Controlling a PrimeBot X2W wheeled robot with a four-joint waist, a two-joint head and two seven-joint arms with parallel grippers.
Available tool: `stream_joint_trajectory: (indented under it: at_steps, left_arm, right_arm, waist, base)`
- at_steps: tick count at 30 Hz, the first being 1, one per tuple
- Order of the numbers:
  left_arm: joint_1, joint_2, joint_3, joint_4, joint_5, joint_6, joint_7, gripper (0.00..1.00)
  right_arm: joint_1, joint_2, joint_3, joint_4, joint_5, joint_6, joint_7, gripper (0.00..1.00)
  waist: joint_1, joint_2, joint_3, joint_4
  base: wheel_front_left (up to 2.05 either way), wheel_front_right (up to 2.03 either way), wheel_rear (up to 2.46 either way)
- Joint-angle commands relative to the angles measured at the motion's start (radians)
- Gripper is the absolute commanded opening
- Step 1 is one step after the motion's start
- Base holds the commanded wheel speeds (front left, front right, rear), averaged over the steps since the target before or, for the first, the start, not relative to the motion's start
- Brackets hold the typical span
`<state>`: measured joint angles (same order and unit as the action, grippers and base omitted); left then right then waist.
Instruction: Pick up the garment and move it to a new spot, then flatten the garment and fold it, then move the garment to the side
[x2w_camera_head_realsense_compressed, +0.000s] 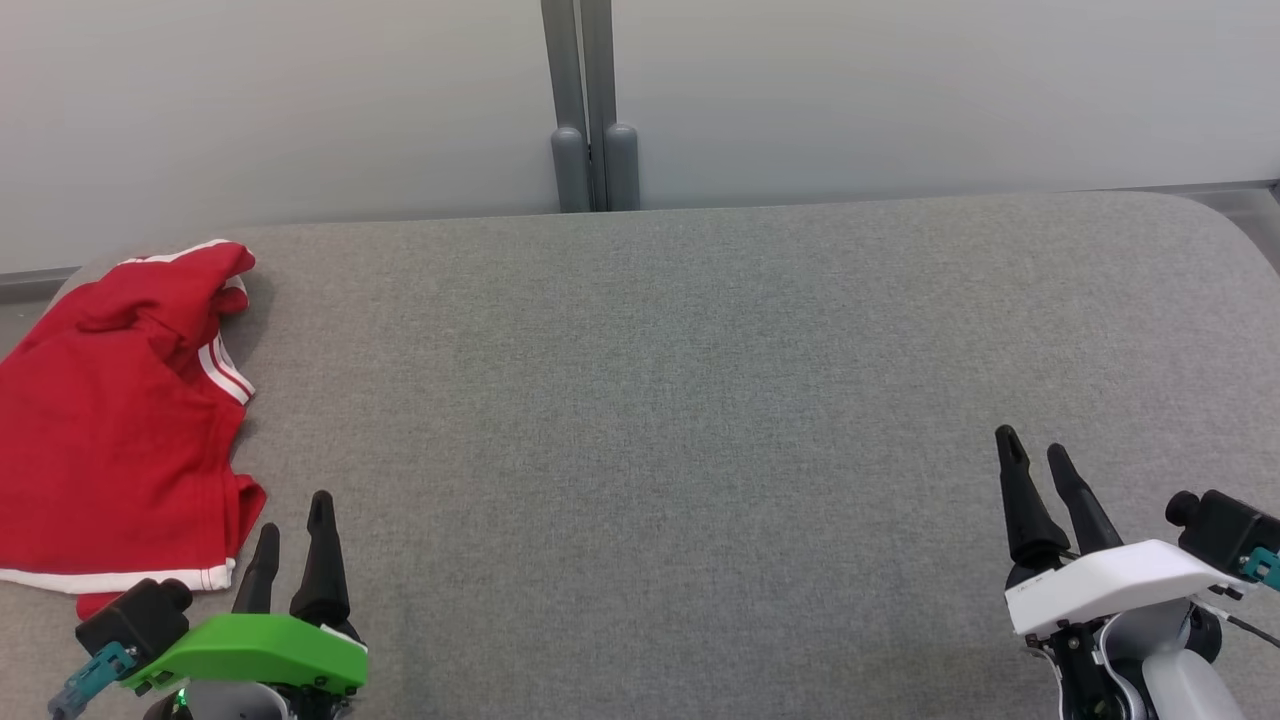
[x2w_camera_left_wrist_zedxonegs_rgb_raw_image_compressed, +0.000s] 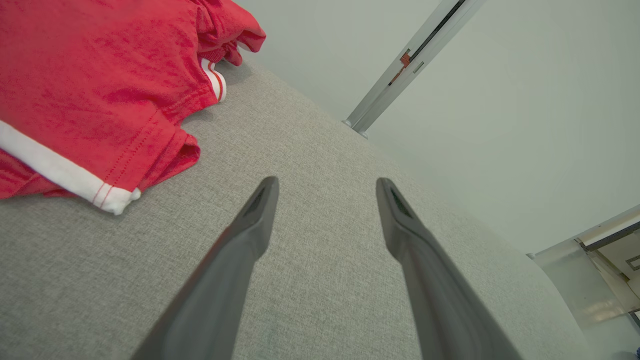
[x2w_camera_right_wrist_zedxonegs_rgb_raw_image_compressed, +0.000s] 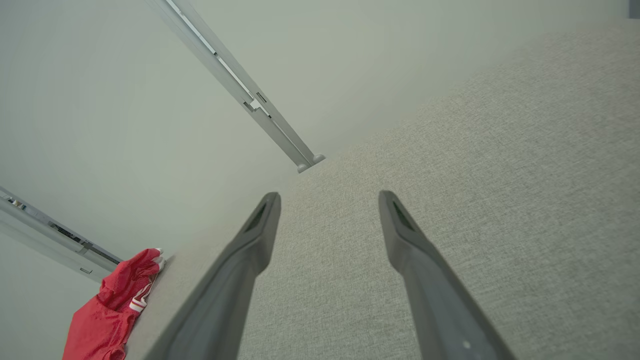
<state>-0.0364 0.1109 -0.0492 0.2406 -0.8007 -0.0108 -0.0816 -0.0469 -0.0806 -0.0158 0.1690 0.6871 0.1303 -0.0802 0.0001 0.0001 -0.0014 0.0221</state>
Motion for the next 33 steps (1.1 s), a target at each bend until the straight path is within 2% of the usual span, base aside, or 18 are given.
stream_joint_trajectory:
  at_steps: [1,33]
  left_arm:
    - [-0.001,0.015,-0.002,-0.016,0.036,0.006,-0.01,1.0]
    - [0.034,0.04,-0.038,-0.023,0.392,-0.007,-0.097,1.0]
  right_arm:
    - [-0.008,-0.008,0.0,-0.013,-0.041,0.0,-0.012,1.0]
    - [0.02,-0.008,-0.014,-0.005,-0.43,0.0,-0.098,1.0]
  waist:
    - [0.0,-0.0001,0.0,0.001]
    - [0.0,-0.0001,0.001,0.005]
  base:
    - [0.0,0.0,0.0]
    - [0.0,0.0,0.0]
